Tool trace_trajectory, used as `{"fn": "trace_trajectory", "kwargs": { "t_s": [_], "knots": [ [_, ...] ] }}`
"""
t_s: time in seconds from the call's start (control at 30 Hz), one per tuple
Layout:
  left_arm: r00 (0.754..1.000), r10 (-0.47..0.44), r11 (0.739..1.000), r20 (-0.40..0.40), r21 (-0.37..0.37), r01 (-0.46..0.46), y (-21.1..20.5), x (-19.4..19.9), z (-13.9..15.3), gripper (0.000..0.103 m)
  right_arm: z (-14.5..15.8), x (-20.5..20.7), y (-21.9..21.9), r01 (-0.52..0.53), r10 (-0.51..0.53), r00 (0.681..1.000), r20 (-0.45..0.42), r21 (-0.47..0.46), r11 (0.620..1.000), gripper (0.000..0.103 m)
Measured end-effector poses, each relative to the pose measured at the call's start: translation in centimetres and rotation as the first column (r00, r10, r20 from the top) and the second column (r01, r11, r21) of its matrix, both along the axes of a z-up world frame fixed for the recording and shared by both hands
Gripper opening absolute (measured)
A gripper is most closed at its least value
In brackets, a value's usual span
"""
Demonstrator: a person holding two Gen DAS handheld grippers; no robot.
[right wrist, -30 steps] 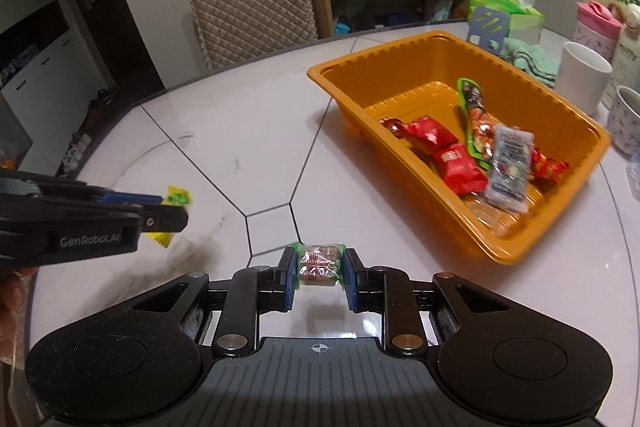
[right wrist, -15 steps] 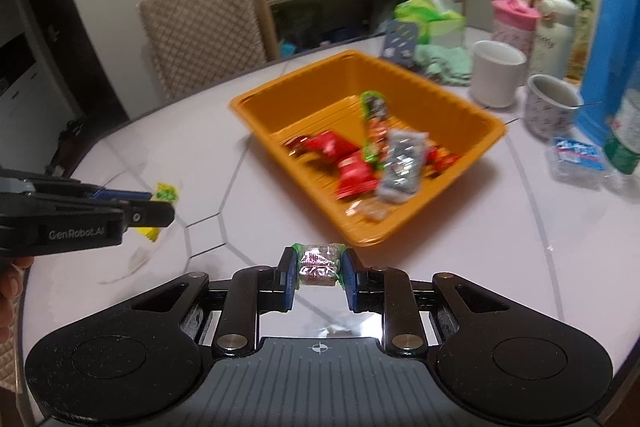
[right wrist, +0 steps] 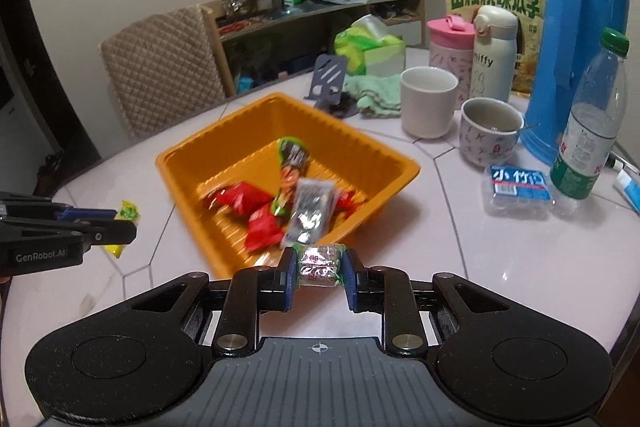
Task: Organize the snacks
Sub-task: 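Carry the yellow packet and green candy over the orange tray with both tools, then open the left tool to drop the yellow packet while the right tool releases the green candy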
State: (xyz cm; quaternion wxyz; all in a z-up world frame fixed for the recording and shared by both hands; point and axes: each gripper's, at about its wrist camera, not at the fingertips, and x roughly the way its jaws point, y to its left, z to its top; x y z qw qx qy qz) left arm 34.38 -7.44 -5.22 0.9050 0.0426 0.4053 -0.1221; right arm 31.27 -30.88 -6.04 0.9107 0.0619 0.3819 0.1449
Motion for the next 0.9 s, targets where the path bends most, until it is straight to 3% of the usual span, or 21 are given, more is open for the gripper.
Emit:
{"fn": "trace_trajectory", "kwargs": {
  "t_s": [0.5, 0.9],
  "knots": [
    [1.0, 0.008, 1.0, 0.021, 0.009, -0.008, -1.4, 7.8, -0.3, 0.019, -0.9, 8.3, 0.3, -0.1, 0.097, 0.993, 0.073, 0.035, 0.994, 0.025],
    [1.0, -0.006, 1.0, -0.022, 0.016, 0.006, -2.3, 13.1, -2.7, 0.019, -3.5, 13.3, 2.6, -0.122, 0.121, 0.992, 0.033, 0.041, 0.992, 0.025]
  ]
}}
